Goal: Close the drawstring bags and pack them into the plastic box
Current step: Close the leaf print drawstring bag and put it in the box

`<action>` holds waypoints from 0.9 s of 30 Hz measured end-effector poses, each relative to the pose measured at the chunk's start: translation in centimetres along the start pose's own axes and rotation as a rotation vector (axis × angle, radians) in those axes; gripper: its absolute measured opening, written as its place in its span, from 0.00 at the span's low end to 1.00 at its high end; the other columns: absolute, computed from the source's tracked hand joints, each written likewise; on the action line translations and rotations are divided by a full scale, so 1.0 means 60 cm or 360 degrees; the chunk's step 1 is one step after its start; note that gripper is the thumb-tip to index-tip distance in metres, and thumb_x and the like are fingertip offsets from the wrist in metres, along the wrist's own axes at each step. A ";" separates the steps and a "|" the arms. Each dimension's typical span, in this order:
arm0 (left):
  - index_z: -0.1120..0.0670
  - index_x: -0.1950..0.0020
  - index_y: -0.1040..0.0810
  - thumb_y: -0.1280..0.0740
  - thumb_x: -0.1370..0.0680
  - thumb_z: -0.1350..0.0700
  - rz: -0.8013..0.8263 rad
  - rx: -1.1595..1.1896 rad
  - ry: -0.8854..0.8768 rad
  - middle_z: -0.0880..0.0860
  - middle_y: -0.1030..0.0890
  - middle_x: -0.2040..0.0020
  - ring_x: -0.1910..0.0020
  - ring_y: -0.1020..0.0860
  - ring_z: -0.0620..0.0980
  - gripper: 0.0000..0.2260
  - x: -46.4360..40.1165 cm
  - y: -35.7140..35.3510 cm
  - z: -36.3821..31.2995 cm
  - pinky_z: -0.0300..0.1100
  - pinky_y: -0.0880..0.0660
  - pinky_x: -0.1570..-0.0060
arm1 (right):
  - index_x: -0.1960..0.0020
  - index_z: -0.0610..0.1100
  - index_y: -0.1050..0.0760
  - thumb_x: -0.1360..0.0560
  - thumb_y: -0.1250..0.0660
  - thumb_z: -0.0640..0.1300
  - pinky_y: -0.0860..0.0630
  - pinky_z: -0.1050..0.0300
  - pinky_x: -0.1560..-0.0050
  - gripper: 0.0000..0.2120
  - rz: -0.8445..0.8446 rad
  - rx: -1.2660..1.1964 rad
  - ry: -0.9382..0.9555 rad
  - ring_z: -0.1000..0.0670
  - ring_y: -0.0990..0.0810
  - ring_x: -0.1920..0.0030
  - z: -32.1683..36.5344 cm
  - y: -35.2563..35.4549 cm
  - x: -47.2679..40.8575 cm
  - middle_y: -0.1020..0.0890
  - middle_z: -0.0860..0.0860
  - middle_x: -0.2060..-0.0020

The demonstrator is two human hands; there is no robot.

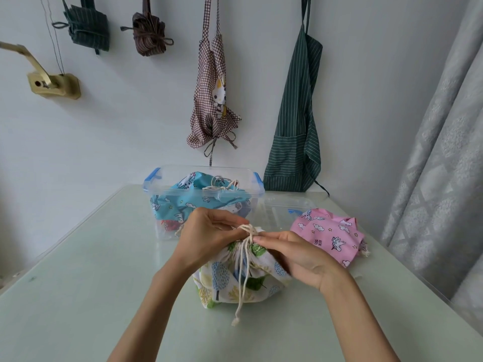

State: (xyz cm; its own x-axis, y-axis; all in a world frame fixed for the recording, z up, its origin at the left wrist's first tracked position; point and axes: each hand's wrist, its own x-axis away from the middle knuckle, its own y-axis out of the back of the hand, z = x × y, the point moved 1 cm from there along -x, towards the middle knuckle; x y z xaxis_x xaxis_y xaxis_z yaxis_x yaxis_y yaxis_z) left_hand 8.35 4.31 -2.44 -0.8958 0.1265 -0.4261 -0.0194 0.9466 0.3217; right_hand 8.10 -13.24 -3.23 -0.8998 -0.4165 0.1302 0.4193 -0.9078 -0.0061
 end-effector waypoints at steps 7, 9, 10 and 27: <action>0.42 0.60 0.15 0.26 0.36 0.44 -0.0140 -0.0219 -0.0067 0.42 0.15 0.63 0.64 0.19 0.41 0.07 0.000 -0.001 0.000 0.48 0.20 0.61 | 0.48 0.37 0.19 0.31 0.31 0.44 0.25 0.54 0.40 0.15 0.0045 -0.0129 0.0001 0.49 0.18 0.50 0.000 0.002 0.003 0.16 0.43 0.52; 0.40 0.60 0.16 0.26 0.36 0.43 -0.0164 -0.0320 -0.0099 0.42 0.16 0.64 0.64 0.19 0.41 0.06 0.000 -0.002 0.002 0.49 0.21 0.62 | 0.47 0.38 0.19 0.33 0.30 0.45 0.28 0.50 0.35 0.17 0.0020 -0.0043 -0.0002 0.47 0.19 0.46 0.000 0.004 0.004 0.16 0.42 0.49; 0.39 0.60 0.16 0.25 0.35 0.44 -0.0170 -0.0357 -0.0114 0.42 0.16 0.64 0.64 0.20 0.41 0.05 0.000 -0.004 0.001 0.48 0.21 0.62 | 0.48 0.38 0.18 0.33 0.29 0.45 0.29 0.49 0.34 0.17 -0.0008 -0.0007 -0.0002 0.47 0.19 0.46 0.001 0.004 0.004 0.16 0.42 0.50; 0.57 0.49 0.16 0.36 0.23 0.55 0.0164 0.0208 0.0137 0.51 0.14 0.56 0.57 0.17 0.45 0.10 -0.004 -0.010 -0.014 0.35 0.21 0.57 | 0.54 0.39 0.22 0.26 0.39 0.42 0.25 0.55 0.57 0.09 -0.0435 -0.0642 0.0047 0.50 0.21 0.64 0.001 -0.007 -0.020 0.18 0.46 0.62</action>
State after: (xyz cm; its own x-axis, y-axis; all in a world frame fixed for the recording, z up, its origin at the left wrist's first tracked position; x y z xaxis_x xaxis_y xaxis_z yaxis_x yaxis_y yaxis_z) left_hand 8.20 3.45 -1.83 -0.9248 0.2043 -0.3209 0.1273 0.9611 0.2452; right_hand 9.04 -12.35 -3.30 -0.9759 -0.1559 0.1526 0.0920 -0.9283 -0.3602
